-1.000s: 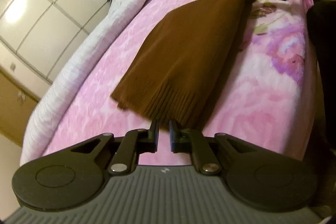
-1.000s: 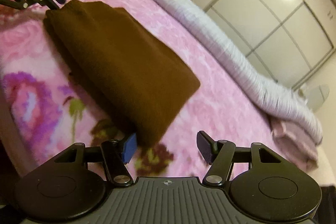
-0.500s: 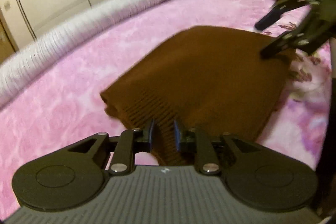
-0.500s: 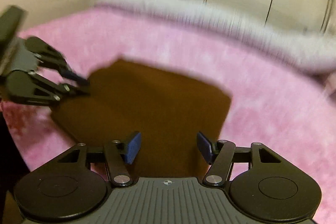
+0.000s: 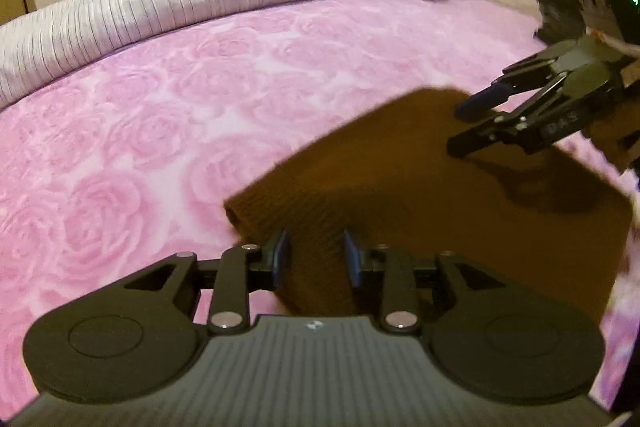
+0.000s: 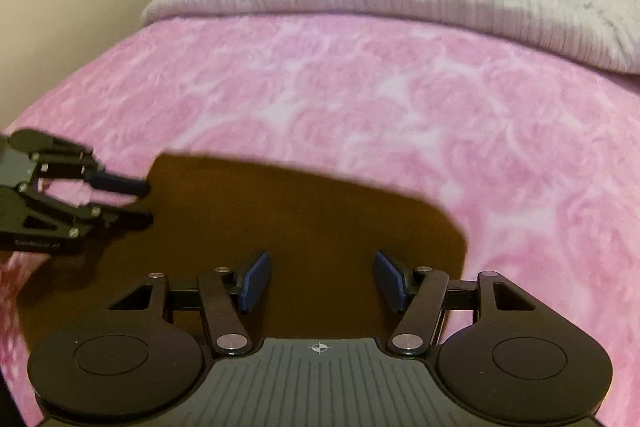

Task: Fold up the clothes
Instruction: 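Lay the folded cardigan flat on the bedspread and open both grippers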

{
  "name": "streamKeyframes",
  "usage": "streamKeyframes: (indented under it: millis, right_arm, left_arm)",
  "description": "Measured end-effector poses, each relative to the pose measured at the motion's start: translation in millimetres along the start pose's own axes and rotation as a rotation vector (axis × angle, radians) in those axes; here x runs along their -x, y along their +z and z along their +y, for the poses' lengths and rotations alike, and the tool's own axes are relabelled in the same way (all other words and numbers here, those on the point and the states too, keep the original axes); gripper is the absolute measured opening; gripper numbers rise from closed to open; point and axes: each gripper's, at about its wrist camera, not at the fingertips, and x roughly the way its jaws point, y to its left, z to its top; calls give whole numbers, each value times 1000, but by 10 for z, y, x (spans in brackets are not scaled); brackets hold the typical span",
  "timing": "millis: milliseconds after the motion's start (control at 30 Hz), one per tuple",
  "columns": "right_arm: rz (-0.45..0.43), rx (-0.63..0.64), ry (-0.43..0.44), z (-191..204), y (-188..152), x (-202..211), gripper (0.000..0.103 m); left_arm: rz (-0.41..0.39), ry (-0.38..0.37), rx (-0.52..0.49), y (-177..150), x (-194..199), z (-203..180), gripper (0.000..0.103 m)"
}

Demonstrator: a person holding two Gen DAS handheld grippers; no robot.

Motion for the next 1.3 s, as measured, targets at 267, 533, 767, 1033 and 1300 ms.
streamKeyframes:
  millis: [267,533,767,1033,1300]
  right_arm:
    - [-5,-190,24,-650,78,-381,61]
    - [-62,-287,-31,-665,117,131,60]
    - [-97,-167,72,101,-650,900,60]
    - [-92,-181,-59,146,-1198,1136,62]
    - [-177,-34,-57,698,-1446,1368,62]
  left_arm:
    - [37,34,-21,43,-280,129,27]
    - [19,123,-40,60,49,60,24]
    - [-40,35,-28,-489,702,-392,25]
    - [-51,83,-15,-628,826,-491,25]
    - [-48,83,-41,-905,970,-771,25]
